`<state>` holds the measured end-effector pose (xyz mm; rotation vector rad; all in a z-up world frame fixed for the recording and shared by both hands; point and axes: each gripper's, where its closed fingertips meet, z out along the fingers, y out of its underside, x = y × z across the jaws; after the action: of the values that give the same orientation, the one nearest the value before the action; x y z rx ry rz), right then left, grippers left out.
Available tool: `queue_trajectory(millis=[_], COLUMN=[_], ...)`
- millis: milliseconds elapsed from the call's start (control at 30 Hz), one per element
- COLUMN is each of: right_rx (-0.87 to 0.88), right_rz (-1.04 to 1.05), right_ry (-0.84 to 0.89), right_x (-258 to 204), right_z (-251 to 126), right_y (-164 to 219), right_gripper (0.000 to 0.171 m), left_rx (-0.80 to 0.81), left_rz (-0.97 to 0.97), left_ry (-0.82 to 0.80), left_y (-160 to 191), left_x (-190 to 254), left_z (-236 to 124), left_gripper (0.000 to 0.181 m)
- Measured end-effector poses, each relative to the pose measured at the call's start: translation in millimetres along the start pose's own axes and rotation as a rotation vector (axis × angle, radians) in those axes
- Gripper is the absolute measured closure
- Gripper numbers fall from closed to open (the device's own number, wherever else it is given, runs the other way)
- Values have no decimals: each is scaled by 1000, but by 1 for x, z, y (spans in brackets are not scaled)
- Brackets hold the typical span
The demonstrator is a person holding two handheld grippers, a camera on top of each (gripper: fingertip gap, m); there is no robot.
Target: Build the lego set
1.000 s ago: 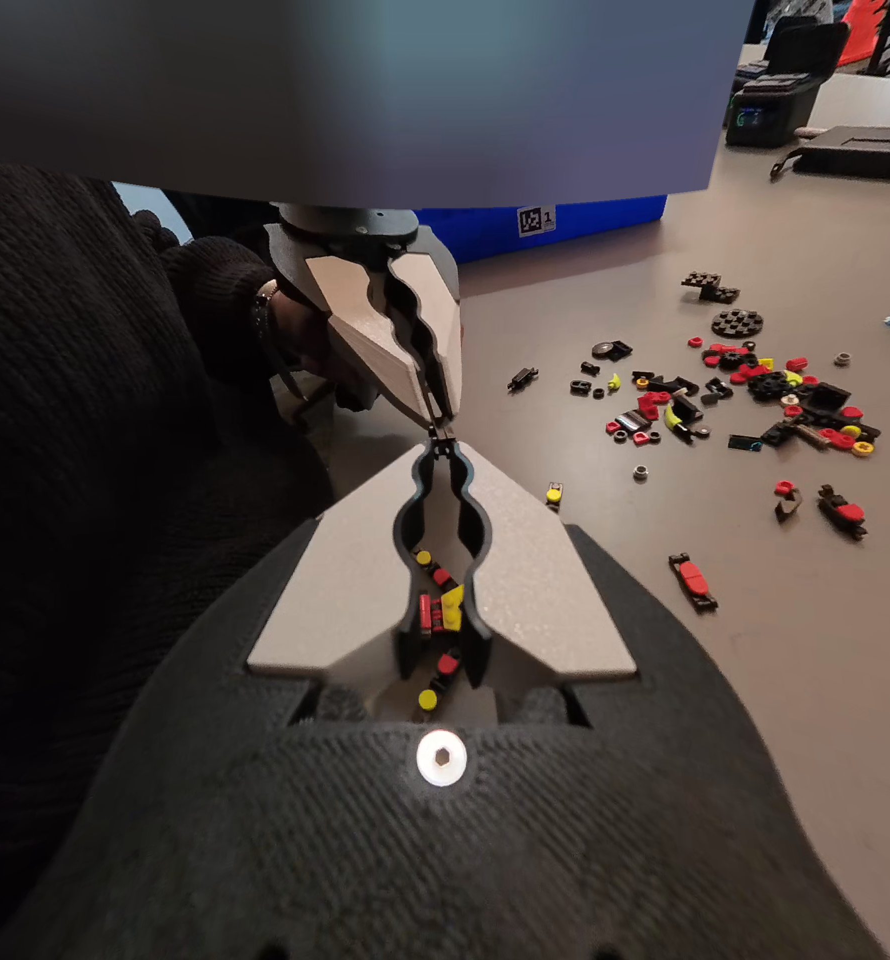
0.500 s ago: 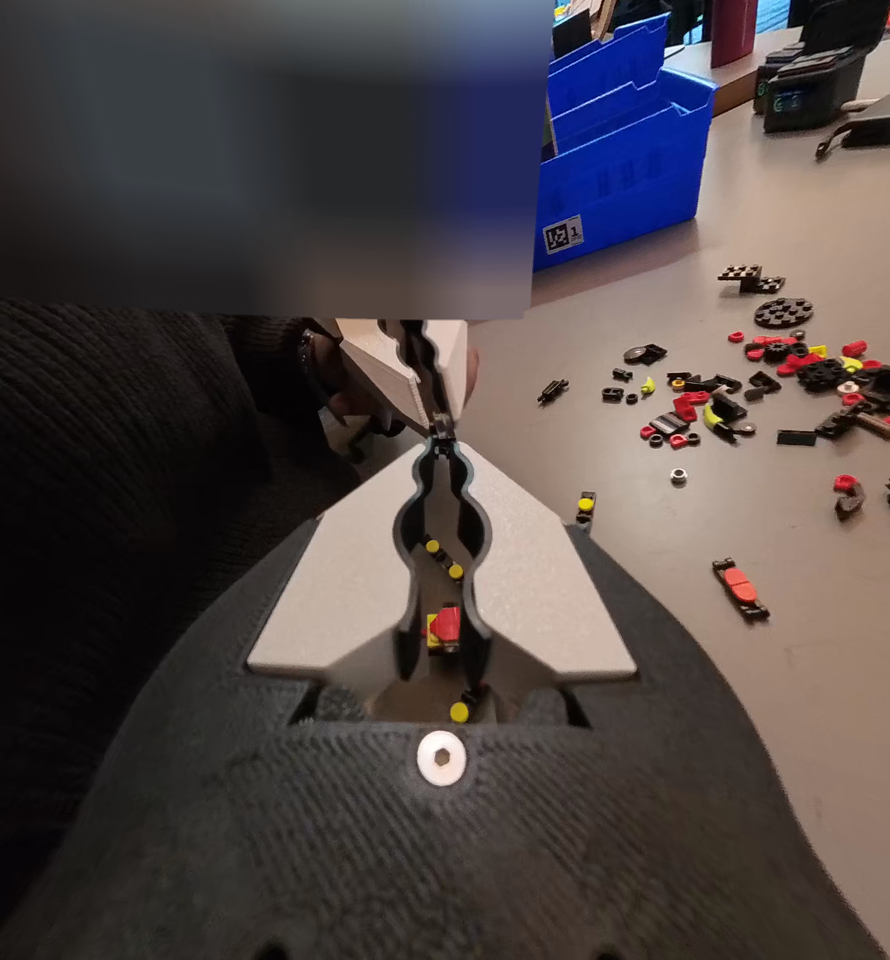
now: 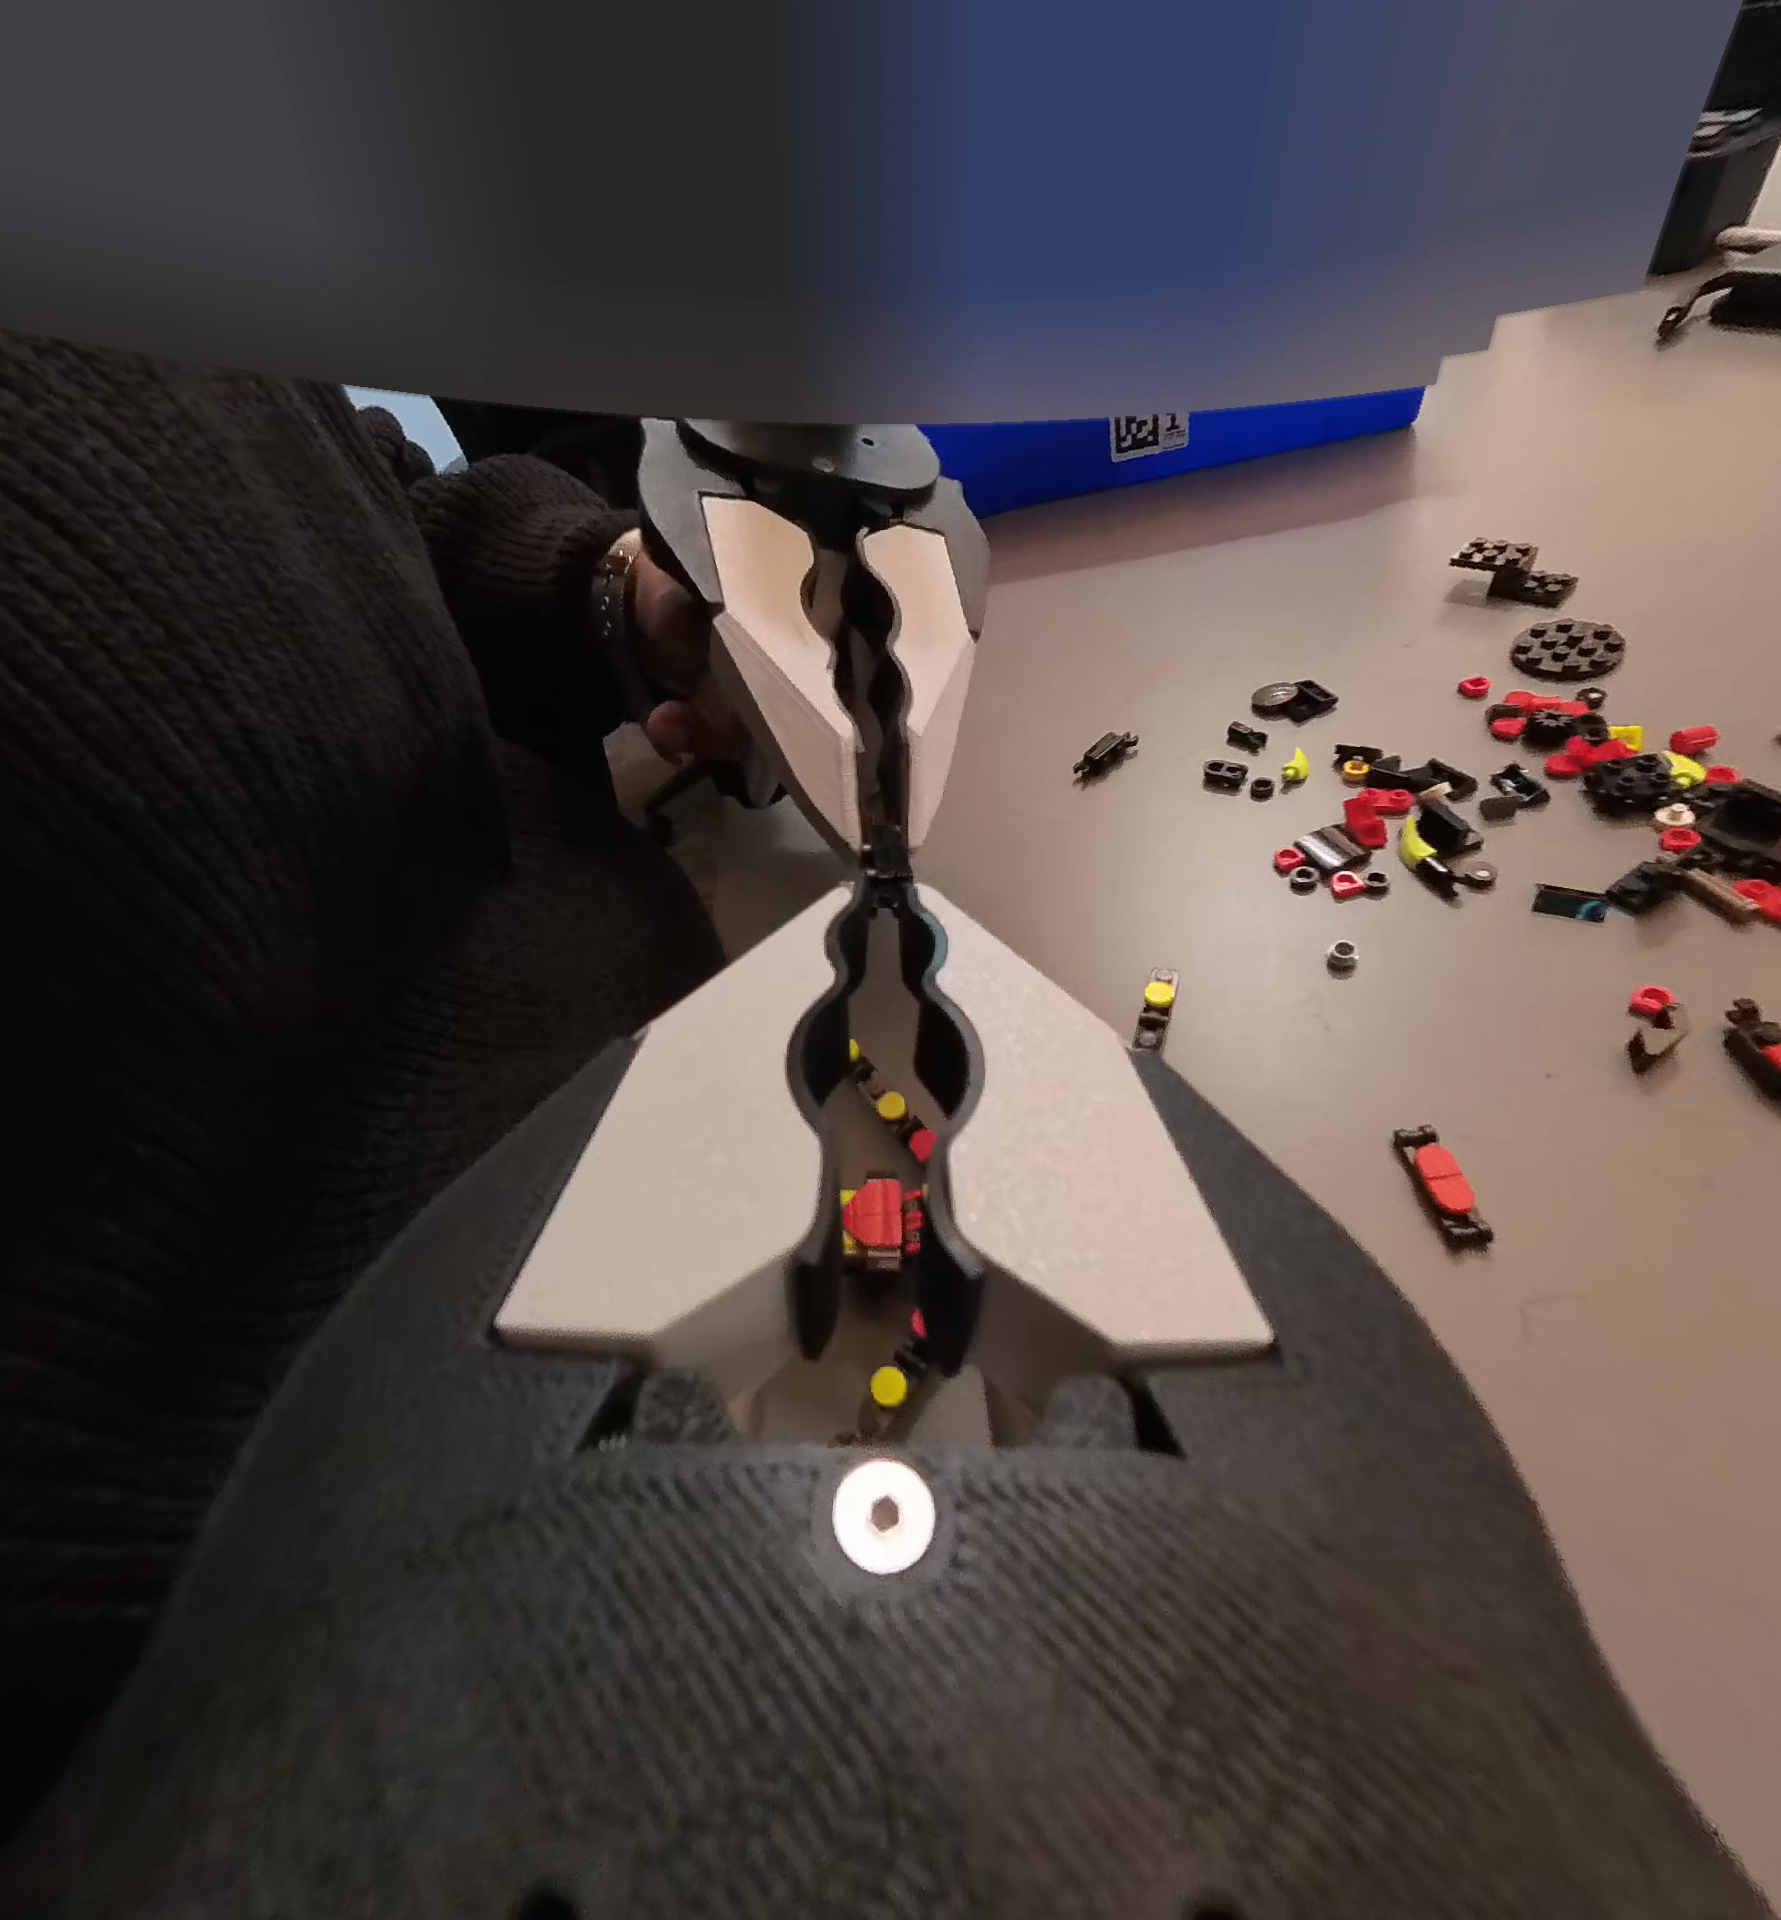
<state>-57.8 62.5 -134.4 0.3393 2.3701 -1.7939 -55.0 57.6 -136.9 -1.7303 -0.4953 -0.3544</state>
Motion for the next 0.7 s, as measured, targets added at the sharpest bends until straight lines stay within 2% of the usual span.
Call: queue_trajectory(millis=[167, 400, 700], right_rx=[-53, -126, -128], right_rz=[-56, -98, -75], right_ry=[-21, -29, -43], right_x=[-7, -12, -12], right_z=[2, 6, 4], right_y=[8, 20, 20], right_gripper=[168, 168, 168], left_rx=[-62, -161, -161], left_rz=[-3, 91, 89], left_ry=[19, -42, -67], left_y=[11, 27, 27], left_x=[2, -2, -4], left_z=[2, 6, 8], left_gripper=[180, 180, 180])
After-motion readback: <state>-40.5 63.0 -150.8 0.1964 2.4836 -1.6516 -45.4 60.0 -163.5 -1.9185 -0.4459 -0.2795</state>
